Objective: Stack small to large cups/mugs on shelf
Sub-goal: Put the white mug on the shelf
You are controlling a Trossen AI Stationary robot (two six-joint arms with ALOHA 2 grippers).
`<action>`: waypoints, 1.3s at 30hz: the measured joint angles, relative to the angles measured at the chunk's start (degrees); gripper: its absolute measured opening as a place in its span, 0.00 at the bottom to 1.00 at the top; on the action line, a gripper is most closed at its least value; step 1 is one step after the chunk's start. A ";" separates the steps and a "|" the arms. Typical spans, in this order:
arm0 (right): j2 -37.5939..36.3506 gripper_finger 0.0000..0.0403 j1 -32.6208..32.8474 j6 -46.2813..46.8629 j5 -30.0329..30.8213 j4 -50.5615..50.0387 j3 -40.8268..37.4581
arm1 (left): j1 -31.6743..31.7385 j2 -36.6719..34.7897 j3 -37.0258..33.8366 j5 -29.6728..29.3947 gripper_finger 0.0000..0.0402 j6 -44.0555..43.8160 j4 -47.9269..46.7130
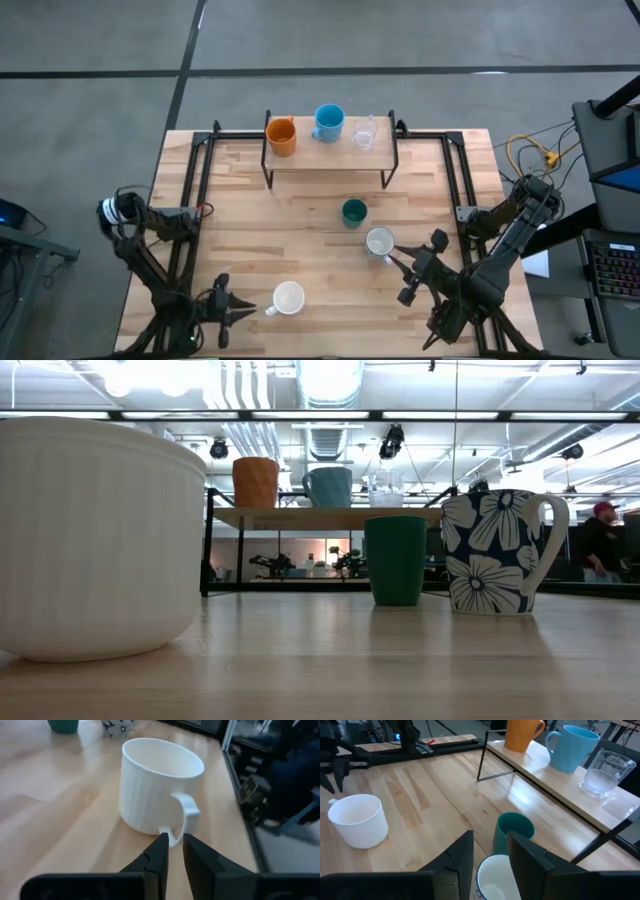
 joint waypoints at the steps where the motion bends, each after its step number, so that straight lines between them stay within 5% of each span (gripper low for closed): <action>1: 0.00 0.28 0.00 -0.02 0.02 -0.07 0.00 | 0.68 0.07 -0.59 0.67 0.11 0.69 2.66; 9: 0.00 0.28 0.00 0.23 0.00 -0.03 -0.02 | 4.52 0.06 -1.49 10.72 0.14 10.22 10.43; 39: 0.00 0.32 0.00 -2.12 -0.11 -0.06 1.68 | 7.77 0.94 -1.57 11.79 0.20 15.09 12.80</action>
